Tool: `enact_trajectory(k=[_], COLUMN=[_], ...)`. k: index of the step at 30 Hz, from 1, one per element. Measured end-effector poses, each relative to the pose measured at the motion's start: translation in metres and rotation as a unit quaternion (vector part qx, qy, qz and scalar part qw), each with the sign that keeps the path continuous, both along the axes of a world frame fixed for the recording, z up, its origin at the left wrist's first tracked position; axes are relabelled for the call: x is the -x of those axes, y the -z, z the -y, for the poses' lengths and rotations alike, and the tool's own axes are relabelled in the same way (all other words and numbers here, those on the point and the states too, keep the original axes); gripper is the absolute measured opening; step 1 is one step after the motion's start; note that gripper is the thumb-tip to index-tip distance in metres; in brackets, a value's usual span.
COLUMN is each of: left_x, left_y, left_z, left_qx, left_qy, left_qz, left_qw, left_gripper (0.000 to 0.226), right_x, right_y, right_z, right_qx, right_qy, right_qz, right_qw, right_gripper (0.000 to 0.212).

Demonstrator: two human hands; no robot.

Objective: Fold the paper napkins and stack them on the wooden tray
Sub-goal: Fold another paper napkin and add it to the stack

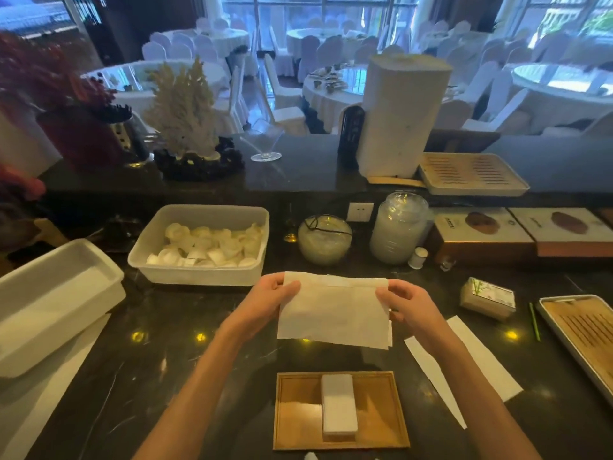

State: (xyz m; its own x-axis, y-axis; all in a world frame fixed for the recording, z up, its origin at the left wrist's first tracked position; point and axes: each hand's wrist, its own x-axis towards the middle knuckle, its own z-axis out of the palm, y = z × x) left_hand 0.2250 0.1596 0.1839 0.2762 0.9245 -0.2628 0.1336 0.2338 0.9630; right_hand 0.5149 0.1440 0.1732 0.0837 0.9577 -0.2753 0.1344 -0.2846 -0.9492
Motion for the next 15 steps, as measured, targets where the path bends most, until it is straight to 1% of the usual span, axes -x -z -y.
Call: enact_trajectory(k=[3, 5, 6, 7, 10, 11, 13, 15], left_x=[0.007, 0.012, 0.014, 0.015, 0.015, 0.014, 0.013, 0.014], left_y=[-0.005, -0.009, -0.012, -0.015, -0.021, -0.021, -0.022, -0.023], left_z=[0.0, -0.001, -0.001, -0.001, -0.002, -0.003, -0.002, 0.0], left_qx=[-0.007, -0.006, -0.008, -0.014, -0.045, -0.053, -0.071, -0.088], left_qy=[0.019, 0.031, 0.03, 0.025, 0.007, -0.002, -0.014, -0.003], left_qz=[0.02, 0.036, 0.037, 0.035, 0.017, 0.016, 0.027, 0.042], left_qw=[1.0, 0.999, 0.999, 0.999, 0.999, 0.998, 0.997, 0.995], left_gripper=[0.02, 0.024, 0.024, 0.026, 0.042, 0.044, 0.04, 0.032], right_x=[-0.005, -0.008, -0.008, -0.007, -0.002, 0.0, 0.003, 0.003], right_y=[-0.006, -0.009, -0.011, -0.013, -0.02, -0.021, -0.022, -0.022], right_z=[0.003, 0.005, 0.006, 0.006, 0.006, 0.006, 0.005, 0.005], right_qx=[-0.001, -0.003, -0.007, -0.014, -0.062, -0.077, -0.101, -0.126], right_qy=[-0.017, -0.024, -0.024, -0.022, -0.003, 0.002, 0.011, 0.007], right_qz=[-0.053, -0.092, -0.097, -0.093, -0.051, -0.04, -0.023, -0.012], right_qw=[0.998, 0.995, 0.995, 0.995, 0.997, 0.996, 0.995, 0.992], right_gripper=[0.021, 0.022, 0.02, 0.019, 0.017, 0.017, 0.017, 0.02])
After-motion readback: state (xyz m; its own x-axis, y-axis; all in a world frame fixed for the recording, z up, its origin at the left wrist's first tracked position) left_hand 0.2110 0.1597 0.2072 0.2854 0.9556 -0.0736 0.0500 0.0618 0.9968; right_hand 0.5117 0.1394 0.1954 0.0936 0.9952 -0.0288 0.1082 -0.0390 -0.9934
